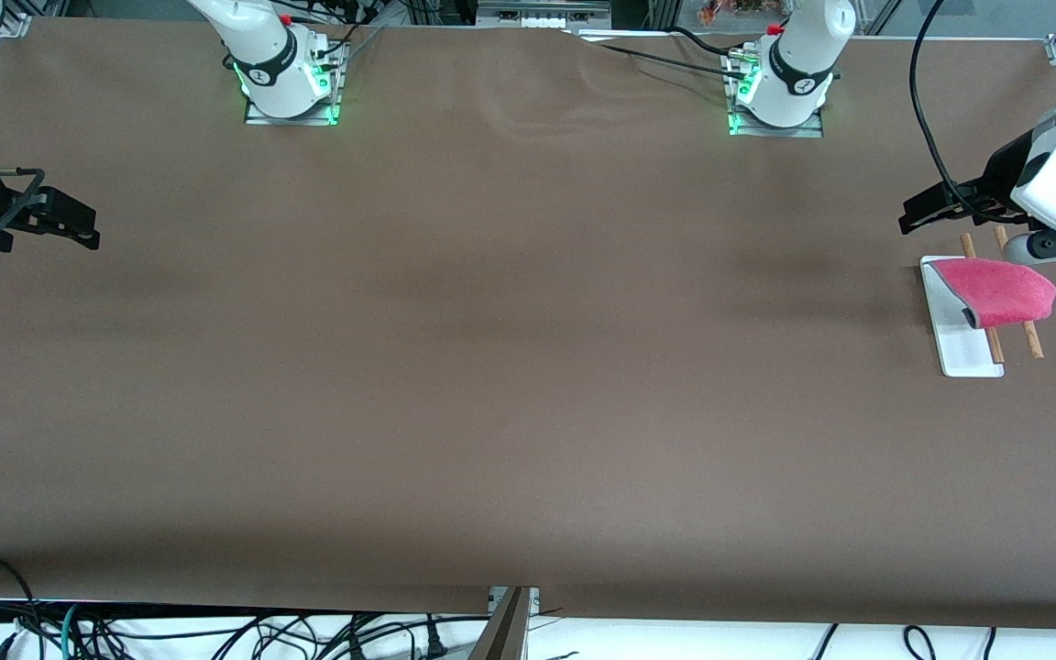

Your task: Pass towel and hang on rack

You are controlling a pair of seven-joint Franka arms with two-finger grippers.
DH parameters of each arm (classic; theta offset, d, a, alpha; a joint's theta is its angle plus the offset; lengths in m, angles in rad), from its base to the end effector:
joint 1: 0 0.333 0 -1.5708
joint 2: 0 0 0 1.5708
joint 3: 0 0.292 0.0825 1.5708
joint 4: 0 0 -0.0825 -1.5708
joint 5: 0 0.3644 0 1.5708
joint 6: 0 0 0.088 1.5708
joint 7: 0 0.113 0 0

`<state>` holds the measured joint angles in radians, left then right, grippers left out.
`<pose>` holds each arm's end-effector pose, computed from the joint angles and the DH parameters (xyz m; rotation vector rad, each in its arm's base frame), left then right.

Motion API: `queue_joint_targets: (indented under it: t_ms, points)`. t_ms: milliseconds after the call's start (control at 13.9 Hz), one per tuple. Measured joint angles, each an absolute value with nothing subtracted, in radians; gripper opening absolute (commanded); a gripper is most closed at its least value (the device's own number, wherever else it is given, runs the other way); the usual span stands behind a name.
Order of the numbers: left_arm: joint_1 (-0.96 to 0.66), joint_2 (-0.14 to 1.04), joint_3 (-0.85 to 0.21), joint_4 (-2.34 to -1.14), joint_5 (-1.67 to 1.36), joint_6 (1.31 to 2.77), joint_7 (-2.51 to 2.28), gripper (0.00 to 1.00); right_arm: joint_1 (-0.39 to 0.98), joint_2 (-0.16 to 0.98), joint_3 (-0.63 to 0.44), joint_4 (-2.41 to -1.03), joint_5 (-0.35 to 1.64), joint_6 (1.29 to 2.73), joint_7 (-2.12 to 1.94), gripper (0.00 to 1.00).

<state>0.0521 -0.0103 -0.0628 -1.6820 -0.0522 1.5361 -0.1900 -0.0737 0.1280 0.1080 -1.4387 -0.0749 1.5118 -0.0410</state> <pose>0.5222 -0.0118 0.5475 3.0836 0.2800 -0.2172 0.5647 0.0067 0.5790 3.0775 0.1115 -0.0838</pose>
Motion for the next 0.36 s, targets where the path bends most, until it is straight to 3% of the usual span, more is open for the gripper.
queue_joint_targets:
  t_ms: [361]
  points:
    - [0.052, -0.007, -0.06, -1.671, -0.052, 1.536, -0.19, 1.0, -0.074, 0.13, 0.108, -1.439, -0.075, 1.512, -0.041, 1.0]
